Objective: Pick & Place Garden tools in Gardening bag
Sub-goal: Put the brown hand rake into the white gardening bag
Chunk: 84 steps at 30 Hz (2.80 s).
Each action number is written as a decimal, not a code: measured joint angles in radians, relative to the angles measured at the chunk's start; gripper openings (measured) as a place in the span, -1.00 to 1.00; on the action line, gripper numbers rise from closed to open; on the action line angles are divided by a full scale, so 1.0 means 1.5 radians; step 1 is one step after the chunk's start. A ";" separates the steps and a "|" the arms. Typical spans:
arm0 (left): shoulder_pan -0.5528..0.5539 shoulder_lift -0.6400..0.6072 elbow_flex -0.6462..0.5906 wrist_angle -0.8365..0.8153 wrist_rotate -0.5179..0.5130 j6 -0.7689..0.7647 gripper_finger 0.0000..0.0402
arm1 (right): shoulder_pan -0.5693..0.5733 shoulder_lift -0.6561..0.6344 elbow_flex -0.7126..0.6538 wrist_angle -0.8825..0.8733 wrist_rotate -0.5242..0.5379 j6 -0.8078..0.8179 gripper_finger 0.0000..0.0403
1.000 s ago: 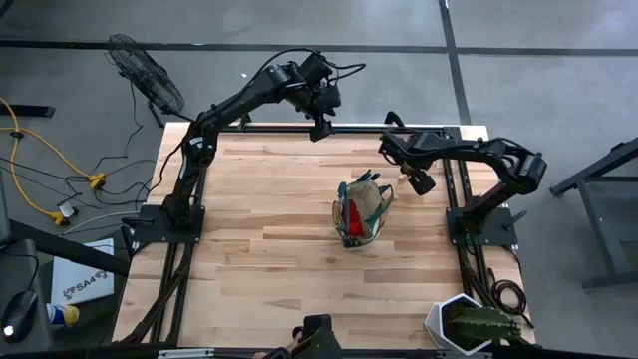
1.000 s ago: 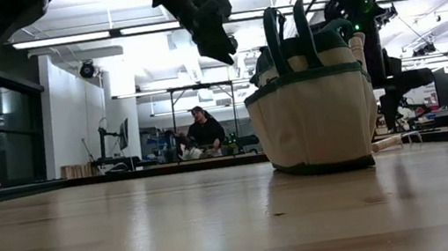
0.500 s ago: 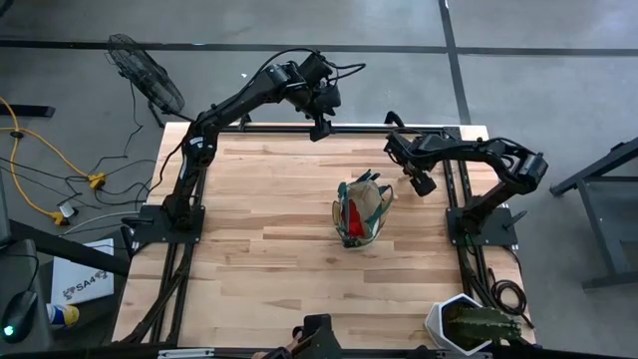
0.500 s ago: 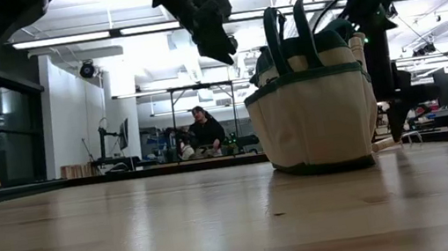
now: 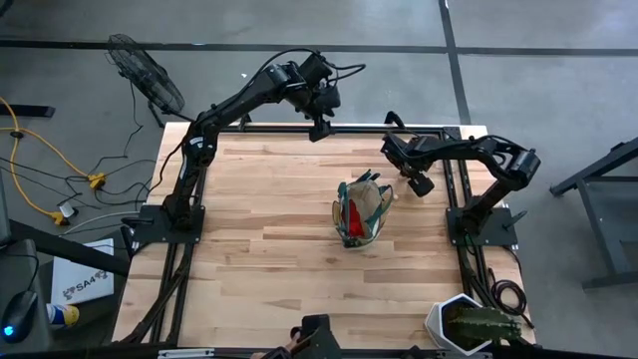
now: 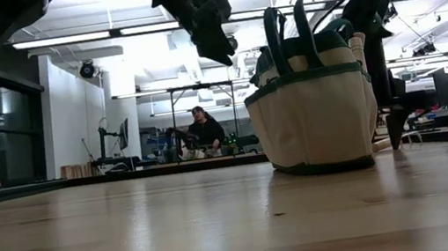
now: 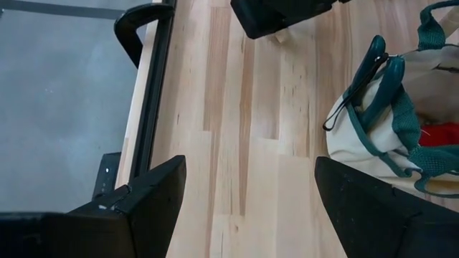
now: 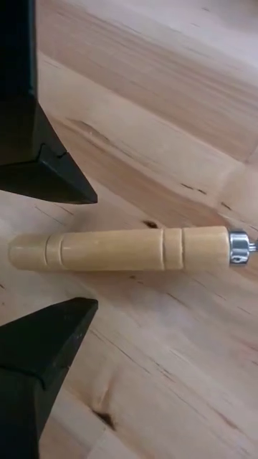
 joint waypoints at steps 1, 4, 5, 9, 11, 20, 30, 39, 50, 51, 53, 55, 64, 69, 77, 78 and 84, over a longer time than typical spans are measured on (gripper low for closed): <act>0.000 0.000 0.000 -0.002 0.000 0.000 0.51 | 0.000 -0.001 0.000 0.000 -0.001 -0.010 0.10; 0.000 0.000 0.000 -0.002 0.000 0.000 0.51 | -0.004 -0.002 -0.001 0.000 -0.008 -0.021 0.07; 0.000 0.000 0.000 -0.002 0.000 0.000 0.51 | -0.005 -0.002 -0.001 0.000 -0.009 -0.022 0.04; 0.000 0.000 0.000 -0.005 0.001 0.000 0.51 | -0.005 -0.002 -0.002 -0.004 -0.010 -0.023 -0.14; 0.000 0.000 0.000 -0.006 0.001 0.000 0.51 | -0.005 -0.001 -0.003 -0.007 -0.009 -0.027 -0.27; 0.000 0.000 0.000 -0.006 0.001 0.000 0.51 | -0.004 -0.001 -0.003 -0.016 -0.005 -0.113 -0.69; 0.000 0.000 0.000 -0.006 0.000 0.000 0.51 | 0.018 -0.032 -0.002 -0.024 -0.009 -0.288 -0.73; 0.000 0.000 0.000 -0.004 0.001 -0.002 0.51 | 0.063 -0.143 -0.003 -0.051 -0.021 -0.389 -0.73; -0.001 0.000 0.000 0.011 0.011 -0.004 0.51 | 0.125 -0.318 -0.002 -0.096 -0.003 -0.470 -0.73; -0.001 0.000 0.000 0.016 0.024 -0.007 0.51 | 0.131 -0.335 -0.002 -0.095 -0.004 -0.480 -0.73; -0.002 -0.001 0.000 0.023 0.051 -0.008 0.51 | 0.141 -0.367 -0.002 -0.094 -0.004 -0.505 -0.73; -0.005 -0.002 0.000 0.028 0.077 -0.008 0.51 | 0.149 -0.399 -0.002 -0.095 -0.013 -0.531 -0.73; -0.064 -0.003 0.000 0.135 0.193 0.017 0.51 | 0.168 -0.511 -0.001 -0.085 -0.068 -0.655 -0.73; -0.123 -0.003 0.000 0.199 0.187 0.061 0.51 | 0.168 -0.534 0.000 -0.074 -0.118 -0.717 -0.73; -0.230 -0.003 0.000 0.326 0.016 0.081 0.51 | 0.169 -0.534 0.053 -0.076 -0.176 -0.851 -0.73; -0.240 -0.003 0.000 0.331 -0.013 0.096 0.51 | 0.169 -0.534 0.061 -0.078 -0.181 -0.872 -0.73; -0.287 -0.003 0.000 0.329 -0.156 0.176 0.51 | 0.181 -0.534 0.088 -0.079 -0.210 -0.997 -0.73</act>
